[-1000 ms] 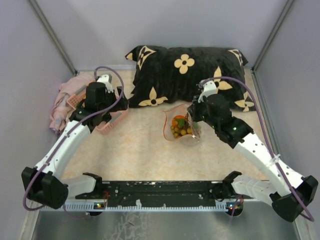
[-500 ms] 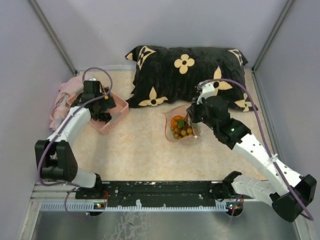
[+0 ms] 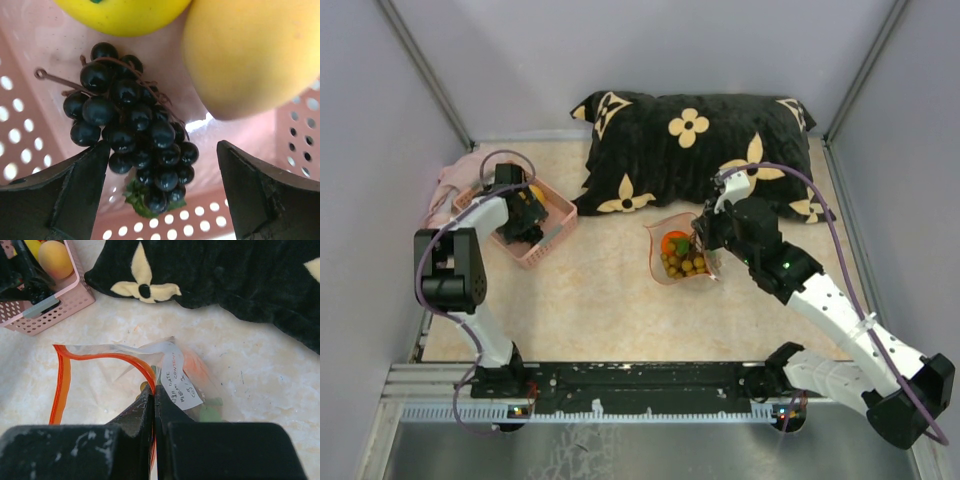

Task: Place the food in the zip-top bag and seal the zipper
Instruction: Pick up the fake fruit from the bin.

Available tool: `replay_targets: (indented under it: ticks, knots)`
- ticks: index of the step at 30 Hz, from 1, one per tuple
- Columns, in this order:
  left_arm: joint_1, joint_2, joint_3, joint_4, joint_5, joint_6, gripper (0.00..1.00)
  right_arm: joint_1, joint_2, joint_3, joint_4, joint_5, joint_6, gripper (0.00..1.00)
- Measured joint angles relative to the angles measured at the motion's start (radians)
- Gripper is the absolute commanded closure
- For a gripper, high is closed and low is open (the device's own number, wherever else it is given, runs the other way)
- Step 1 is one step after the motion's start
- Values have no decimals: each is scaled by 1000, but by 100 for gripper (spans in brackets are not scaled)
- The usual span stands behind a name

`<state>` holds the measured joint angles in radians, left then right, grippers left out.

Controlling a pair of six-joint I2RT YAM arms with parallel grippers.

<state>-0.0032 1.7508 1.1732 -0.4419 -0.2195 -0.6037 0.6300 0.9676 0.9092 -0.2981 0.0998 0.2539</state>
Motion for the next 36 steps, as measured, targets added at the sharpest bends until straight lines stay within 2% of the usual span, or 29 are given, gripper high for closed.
replay_targets:
  ticks: [6, 8, 13, 16, 21, 25, 36]
  knots:
    - [6, 98, 32, -6, -6, -2, 19, 0, 0, -16, 25, -9, 0, 100]
    - [6, 108, 50, -4, -8, 1, 28, 0, 1, -19, 27, -12, 0, 100]
    - [7, 134, 70, 4, -8, 14, 59, 0, 1, -19, 29, -14, 0, 100]
    - [8, 134, 70, 5, 0, 18, 73, 0, 1, -19, 29, -14, 0, 100]
    - [8, 114, 51, 6, 21, 21, 89, 0, 1, -19, 29, -14, 0, 100]
    - [8, 64, 21, 0, 50, 22, 97, 0, 1, -20, 31, -9, 1, 100]
    - [8, -115, -24, -22, 143, 59, 100, 0, 2, -45, 51, 1, 28, 100]
